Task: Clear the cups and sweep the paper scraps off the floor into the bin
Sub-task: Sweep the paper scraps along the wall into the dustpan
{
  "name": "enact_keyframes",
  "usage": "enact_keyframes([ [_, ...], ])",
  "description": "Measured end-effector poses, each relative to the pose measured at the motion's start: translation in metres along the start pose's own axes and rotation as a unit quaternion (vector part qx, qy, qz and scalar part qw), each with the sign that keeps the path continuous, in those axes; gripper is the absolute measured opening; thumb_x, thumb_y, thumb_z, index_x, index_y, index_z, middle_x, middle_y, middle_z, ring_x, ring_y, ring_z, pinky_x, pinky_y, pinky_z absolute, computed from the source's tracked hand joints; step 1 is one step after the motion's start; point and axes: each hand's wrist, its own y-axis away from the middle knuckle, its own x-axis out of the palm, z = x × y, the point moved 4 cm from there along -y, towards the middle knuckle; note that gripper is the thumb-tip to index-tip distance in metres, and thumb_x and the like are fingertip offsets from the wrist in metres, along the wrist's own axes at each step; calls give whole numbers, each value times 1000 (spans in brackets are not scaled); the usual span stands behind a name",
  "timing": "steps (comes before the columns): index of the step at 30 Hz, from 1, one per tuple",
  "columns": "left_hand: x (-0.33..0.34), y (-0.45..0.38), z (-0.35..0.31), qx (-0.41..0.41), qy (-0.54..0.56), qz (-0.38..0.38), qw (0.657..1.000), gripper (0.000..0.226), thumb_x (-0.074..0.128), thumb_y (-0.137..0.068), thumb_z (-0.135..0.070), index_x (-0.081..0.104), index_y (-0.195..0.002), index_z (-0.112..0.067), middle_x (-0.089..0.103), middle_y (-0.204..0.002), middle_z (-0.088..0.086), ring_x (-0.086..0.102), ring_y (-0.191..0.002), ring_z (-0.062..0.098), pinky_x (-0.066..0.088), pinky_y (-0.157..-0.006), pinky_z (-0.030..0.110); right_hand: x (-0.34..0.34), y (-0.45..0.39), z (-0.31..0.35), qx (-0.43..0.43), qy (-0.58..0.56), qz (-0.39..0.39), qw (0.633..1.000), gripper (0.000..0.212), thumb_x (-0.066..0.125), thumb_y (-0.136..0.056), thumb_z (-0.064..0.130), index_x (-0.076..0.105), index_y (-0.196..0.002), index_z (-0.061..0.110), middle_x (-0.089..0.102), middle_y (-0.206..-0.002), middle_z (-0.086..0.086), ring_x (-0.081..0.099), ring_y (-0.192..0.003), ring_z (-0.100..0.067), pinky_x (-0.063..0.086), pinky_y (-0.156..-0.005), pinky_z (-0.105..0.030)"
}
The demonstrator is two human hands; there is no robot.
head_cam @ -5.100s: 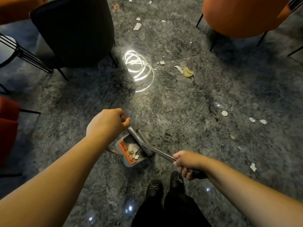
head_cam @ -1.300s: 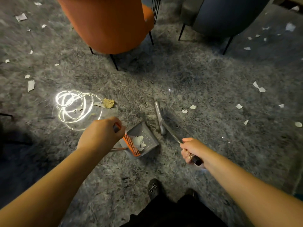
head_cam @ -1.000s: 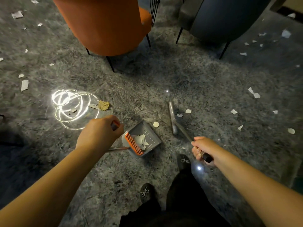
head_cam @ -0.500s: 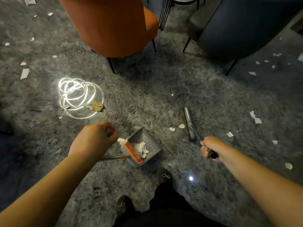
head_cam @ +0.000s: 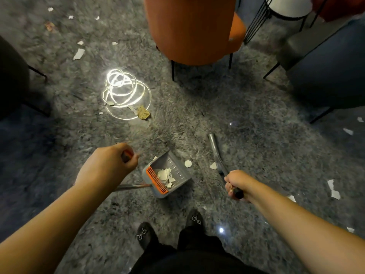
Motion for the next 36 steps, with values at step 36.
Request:
enact_keyframes([
  [36, -58, -4, 242, -118, 12, -6, 993, 18, 63, -90, -40, 68, -93, -23, 69, -83, -1, 62, -79, 19, 55, -71, 35, 290, 57, 38, -18, 152, 119, 981, 40, 33, -99, 7, 34, -138, 16, 38, -63, -1, 32, -36, -3, 24, -38, -12],
])
